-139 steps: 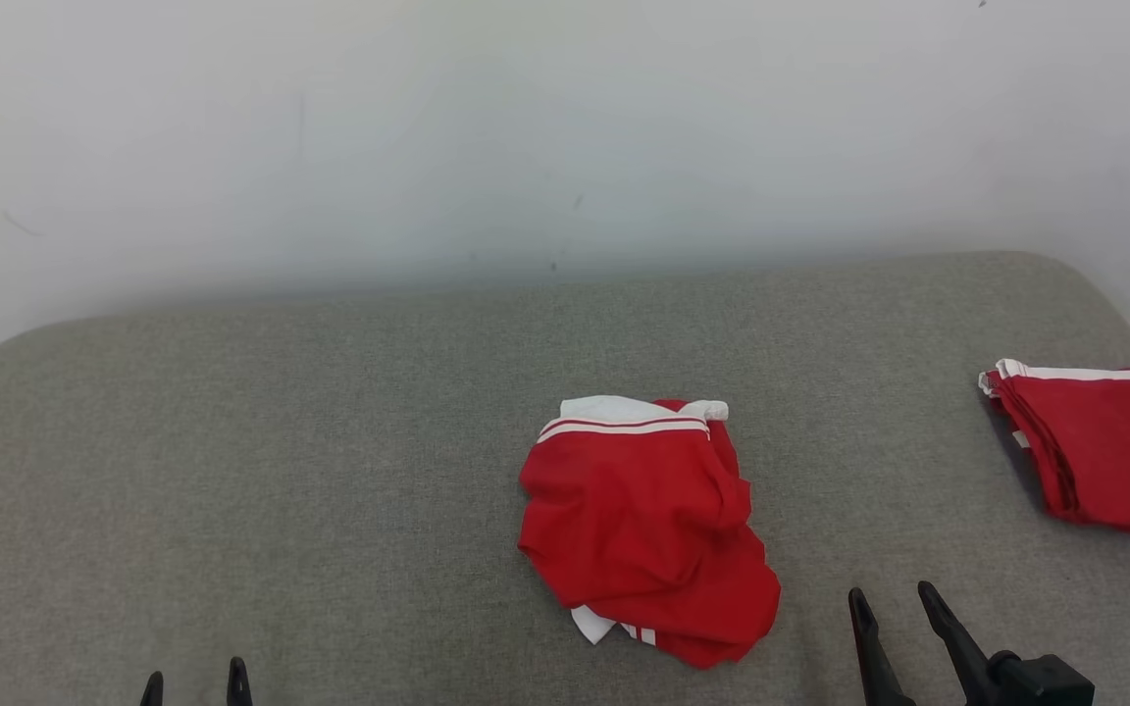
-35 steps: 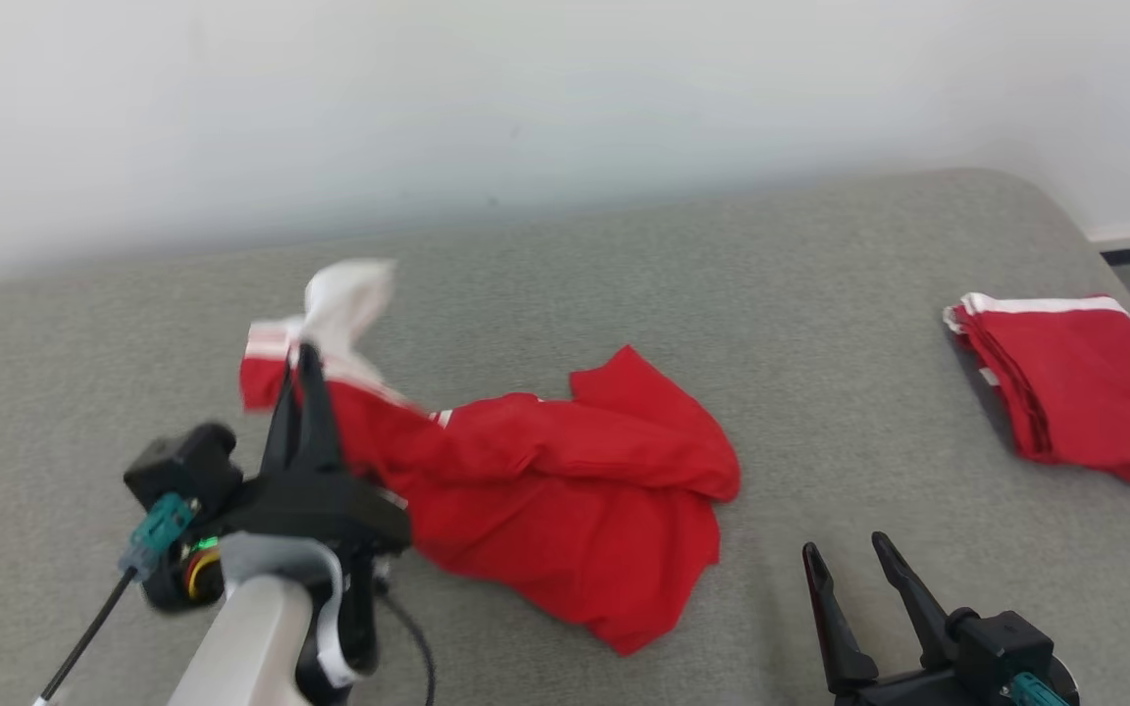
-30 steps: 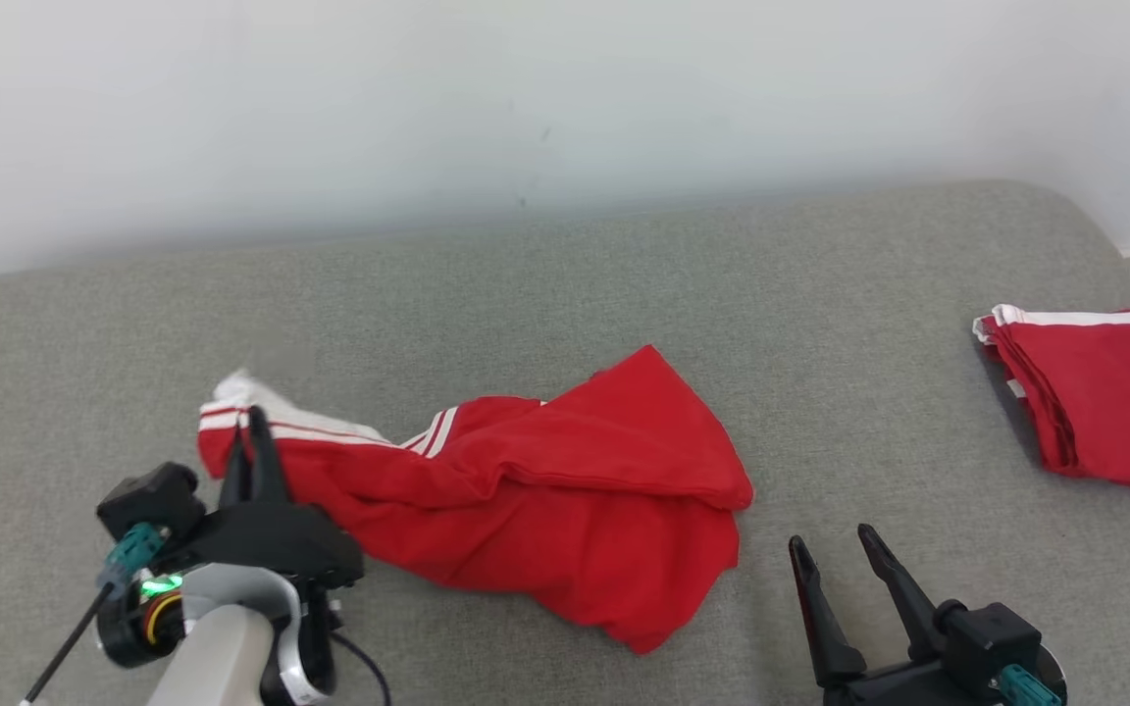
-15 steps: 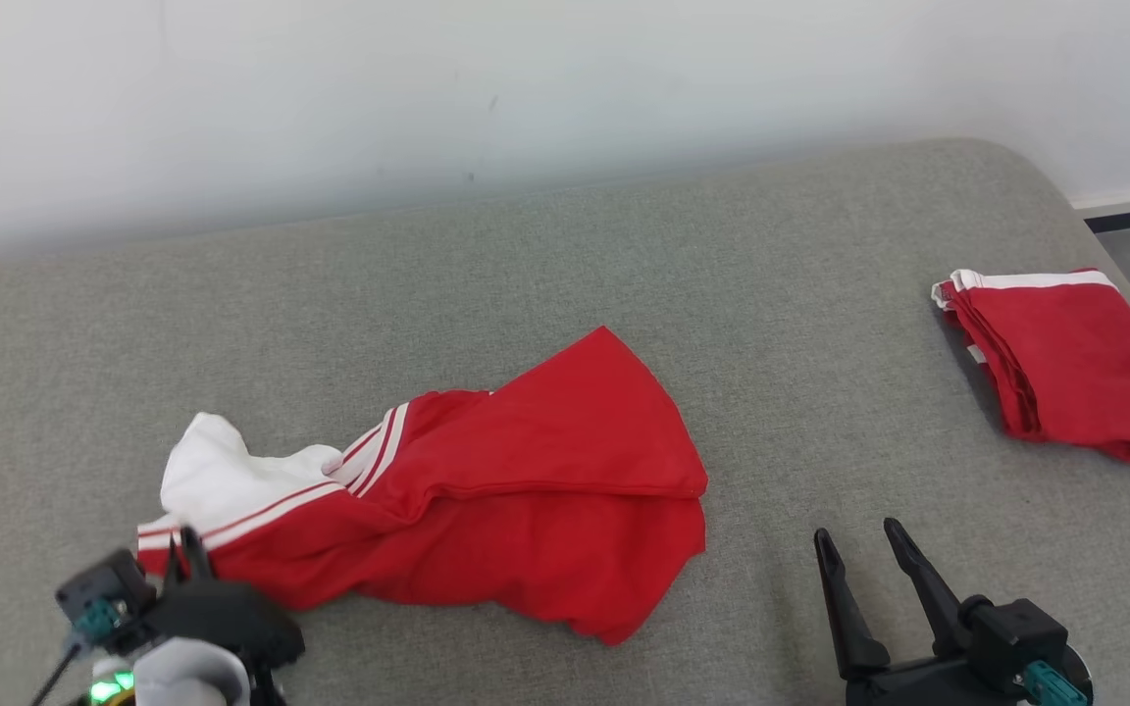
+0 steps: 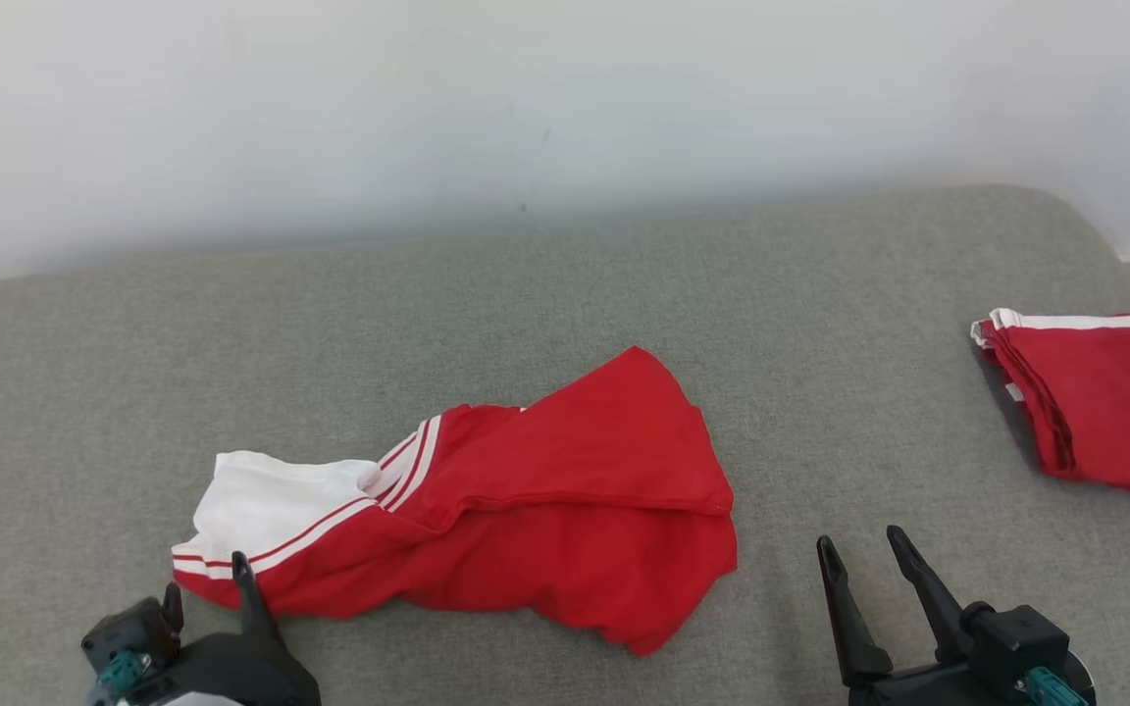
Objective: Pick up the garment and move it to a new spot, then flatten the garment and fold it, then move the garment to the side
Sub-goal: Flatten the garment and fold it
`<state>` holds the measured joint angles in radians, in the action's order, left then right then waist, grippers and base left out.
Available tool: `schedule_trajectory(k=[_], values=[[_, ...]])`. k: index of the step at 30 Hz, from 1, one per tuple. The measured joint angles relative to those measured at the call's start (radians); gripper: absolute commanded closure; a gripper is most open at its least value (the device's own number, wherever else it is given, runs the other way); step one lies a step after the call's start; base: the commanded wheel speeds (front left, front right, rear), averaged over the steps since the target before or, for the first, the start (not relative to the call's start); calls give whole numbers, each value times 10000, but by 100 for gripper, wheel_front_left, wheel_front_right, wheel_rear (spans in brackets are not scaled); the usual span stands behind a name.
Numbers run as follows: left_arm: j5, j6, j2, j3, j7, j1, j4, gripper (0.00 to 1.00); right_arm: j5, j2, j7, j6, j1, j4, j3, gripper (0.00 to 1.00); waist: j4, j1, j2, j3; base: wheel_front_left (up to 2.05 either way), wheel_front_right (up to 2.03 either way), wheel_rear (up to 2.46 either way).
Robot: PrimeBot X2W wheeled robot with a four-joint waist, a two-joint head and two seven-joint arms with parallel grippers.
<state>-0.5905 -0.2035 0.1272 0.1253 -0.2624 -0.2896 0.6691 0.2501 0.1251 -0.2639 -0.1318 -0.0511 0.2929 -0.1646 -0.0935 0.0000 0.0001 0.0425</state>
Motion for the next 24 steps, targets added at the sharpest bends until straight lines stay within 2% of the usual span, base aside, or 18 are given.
schedule_trajectory(k=[5, 8, 12, 14, 18, 19, 22, 24], values=[[974, 209, -19, -247, 0, 884, -1547, 0, 23, 35, 105, 0, 76, 54, 50, 0, 105, 0, 0, -193, 0, 0, 0], [1739, 485, -36, -405, -2, 1589, -2759, 0, 36, 75, 265, 0, 77, 50, 104, 0, 144, 0, 0, -273, 0, 0, 0], [2675, 1197, -44, -702, -2, 2414, -4228, 0, 63, 123, 366, 0, 94, -13, 205, 0, 228, 0, 0, -332, 0, 0, 0], [3154, 1685, -207, -961, -2, 3020, -5022, 0, 115, 104, 451, 0, 164, -73, 322, 0, 298, -1, 0, -403, 0, 0, 0], [3684, 2161, -401, -1323, 0, 3591, -5777, 0, 125, -8, 481, 0, 371, -128, 424, 0, 389, 0, 0, -534, 0, 0, 0], [3684, 2161, -401, -1323, 0, 3591, -5777, 0, 125, -8, 481, 0, 371, -128, 424, 0, 389, 0, 0, -534, 0, 0, 0], [4148, 2732, -525, -1547, -2, 4061, -6207, 0, 140, -73, 433, 0, 584, -127, 535, 0, 489, -1, 0, -718, 0, 0, 0], [4167, 2813, -566, -1576, -2, 4162, -6243, 0, 140, -102, 418, 0, 637, -113, 558, 0, 517, -1, 0, -767, 0, 0, 0]])
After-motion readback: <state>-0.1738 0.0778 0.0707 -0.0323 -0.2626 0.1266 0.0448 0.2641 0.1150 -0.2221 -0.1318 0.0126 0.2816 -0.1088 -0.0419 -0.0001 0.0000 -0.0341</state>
